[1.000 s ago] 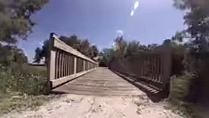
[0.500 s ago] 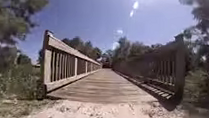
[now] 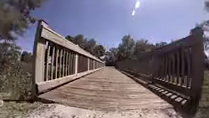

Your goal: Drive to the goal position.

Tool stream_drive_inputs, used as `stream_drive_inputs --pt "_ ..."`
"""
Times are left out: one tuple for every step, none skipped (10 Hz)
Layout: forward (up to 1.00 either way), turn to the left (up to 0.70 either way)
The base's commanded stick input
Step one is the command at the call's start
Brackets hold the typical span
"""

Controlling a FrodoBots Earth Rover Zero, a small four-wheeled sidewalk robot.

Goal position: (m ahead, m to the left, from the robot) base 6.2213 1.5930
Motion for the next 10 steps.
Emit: stream_drive_inputs --pt "0.7 0.0" --pt "0.7 0.0" --pt "0.7 0.0" --pt "0.7 0.0" --pt "0.7 0.0" --pt "0.7 0.0" --pt "0.7 0.0" --pt "0.7 0.0" --pt "0.7 0.0" --pt "0.7 0.0"
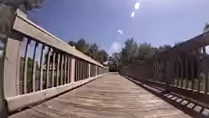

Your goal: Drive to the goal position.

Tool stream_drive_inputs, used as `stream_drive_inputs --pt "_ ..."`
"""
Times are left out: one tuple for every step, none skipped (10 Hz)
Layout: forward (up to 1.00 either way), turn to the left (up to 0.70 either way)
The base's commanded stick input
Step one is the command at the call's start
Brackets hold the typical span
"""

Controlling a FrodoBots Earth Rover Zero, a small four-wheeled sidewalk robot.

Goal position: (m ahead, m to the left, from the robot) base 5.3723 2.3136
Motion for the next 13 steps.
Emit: stream_drive_inputs --pt "0.7 0.0" --pt "0.7 0.0" --pt "0.7 0.0" --pt "0.7 -0.06" --pt "0.7 -0.35" --pt "0.7 -0.35" --pt "0.7 -0.28" --pt "0.7 -0.15" --pt "0.7 -0.02" --pt "0.7 0.0" --pt "0.7 0.0" --pt "0.7 0.0" --pt "0.7 0.0"
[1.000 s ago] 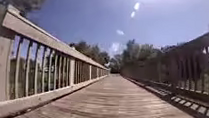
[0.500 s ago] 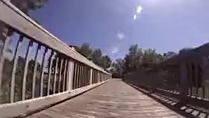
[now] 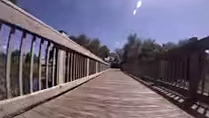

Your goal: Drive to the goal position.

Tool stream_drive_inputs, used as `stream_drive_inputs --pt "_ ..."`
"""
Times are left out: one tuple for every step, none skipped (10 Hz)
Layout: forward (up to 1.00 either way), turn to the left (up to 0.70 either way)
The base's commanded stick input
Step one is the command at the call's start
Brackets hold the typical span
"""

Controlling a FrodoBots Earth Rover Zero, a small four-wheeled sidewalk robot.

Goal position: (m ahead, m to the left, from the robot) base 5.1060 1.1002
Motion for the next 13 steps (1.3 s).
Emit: stream_drive_inputs --pt "0.7 0.0" --pt "0.7 0.0" --pt "0.7 -0.17" --pt "0.7 -0.35" --pt "0.7 -0.35" --pt "0.7 -0.35" --pt "0.7 -0.21" --pt "0.7 -0.03" --pt "0.7 0.0" --pt "0.7 0.0" --pt "0.7 0.0" --pt "0.7 0.0" --pt "0.7 0.0"
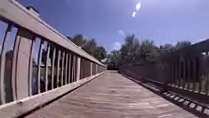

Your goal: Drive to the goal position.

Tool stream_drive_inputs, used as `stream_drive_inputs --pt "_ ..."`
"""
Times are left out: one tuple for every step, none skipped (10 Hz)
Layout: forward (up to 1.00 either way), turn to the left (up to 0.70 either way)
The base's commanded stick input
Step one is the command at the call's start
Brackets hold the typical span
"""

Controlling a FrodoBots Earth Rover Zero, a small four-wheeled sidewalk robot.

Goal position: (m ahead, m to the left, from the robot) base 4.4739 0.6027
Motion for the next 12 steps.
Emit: stream_drive_inputs --pt "0.7 0.0" --pt "0.7 0.0" --pt "0.7 0.0" --pt "0.7 0.0" --pt "0.7 -0.06" --pt "0.7 -0.29" --pt "0.7 -0.35" --pt "0.7 -0.35" --pt "0.7 -0.32" --pt "0.7 -0.03" --pt "0.7 0.0" --pt "0.7 -0.01"
